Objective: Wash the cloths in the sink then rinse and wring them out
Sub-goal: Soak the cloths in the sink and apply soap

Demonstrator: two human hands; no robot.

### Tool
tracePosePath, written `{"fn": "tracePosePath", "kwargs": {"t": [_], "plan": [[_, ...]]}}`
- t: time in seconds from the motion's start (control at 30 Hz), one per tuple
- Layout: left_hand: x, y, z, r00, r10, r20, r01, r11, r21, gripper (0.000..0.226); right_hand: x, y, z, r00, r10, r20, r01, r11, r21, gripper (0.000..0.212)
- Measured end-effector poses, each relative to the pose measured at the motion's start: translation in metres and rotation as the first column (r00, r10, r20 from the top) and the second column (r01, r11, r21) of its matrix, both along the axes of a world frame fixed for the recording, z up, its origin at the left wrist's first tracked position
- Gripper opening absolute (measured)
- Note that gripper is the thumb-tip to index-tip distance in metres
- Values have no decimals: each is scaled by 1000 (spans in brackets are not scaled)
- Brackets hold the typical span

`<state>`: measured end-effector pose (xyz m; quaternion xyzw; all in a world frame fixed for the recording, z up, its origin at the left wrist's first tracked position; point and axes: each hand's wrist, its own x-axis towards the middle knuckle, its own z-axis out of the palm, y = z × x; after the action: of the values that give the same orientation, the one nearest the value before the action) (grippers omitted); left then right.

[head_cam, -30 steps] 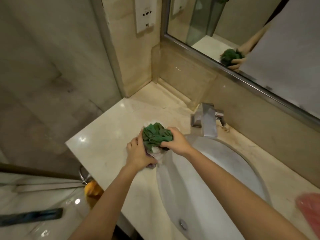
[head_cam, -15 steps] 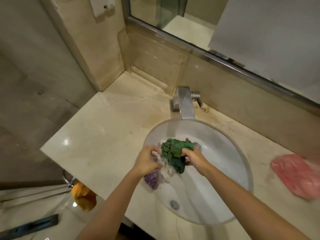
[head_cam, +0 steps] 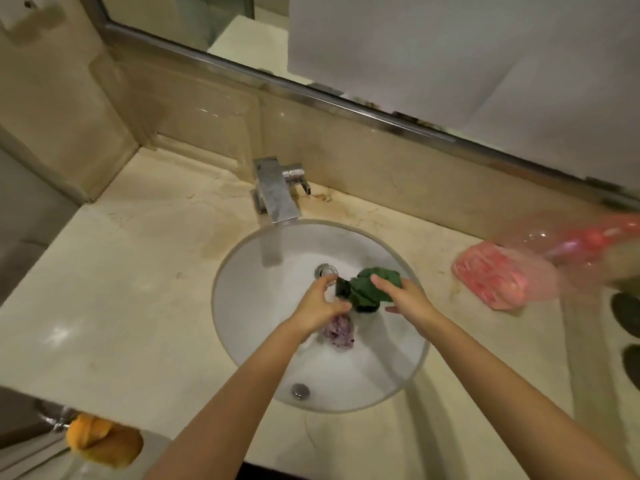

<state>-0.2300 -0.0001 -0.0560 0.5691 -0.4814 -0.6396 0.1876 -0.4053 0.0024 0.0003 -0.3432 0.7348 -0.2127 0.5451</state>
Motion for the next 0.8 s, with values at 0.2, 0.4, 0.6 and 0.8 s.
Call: {"fn": "tracePosePath", "kwargs": {"t": [0.2,0.4,0.6,0.8], "plan": [[-20,0,-19,957,-157,243,167,986,-22,90,-16,11,-1,988,-151,-16,150,985,-85,22],[-28,34,-55,417,-556,719,694,705,142,54,-21,27,-24,974,-228,-14,229,971,65,43],[-1,45,-72,236,-505,831,742,646,182,42,-19,45,-45,978,-199,-64,206,966,157,41],[5,46,-75,338,-567,751,736,657,164,41,-25,57,-42,980,-199,11,191,956,221,17]]}}
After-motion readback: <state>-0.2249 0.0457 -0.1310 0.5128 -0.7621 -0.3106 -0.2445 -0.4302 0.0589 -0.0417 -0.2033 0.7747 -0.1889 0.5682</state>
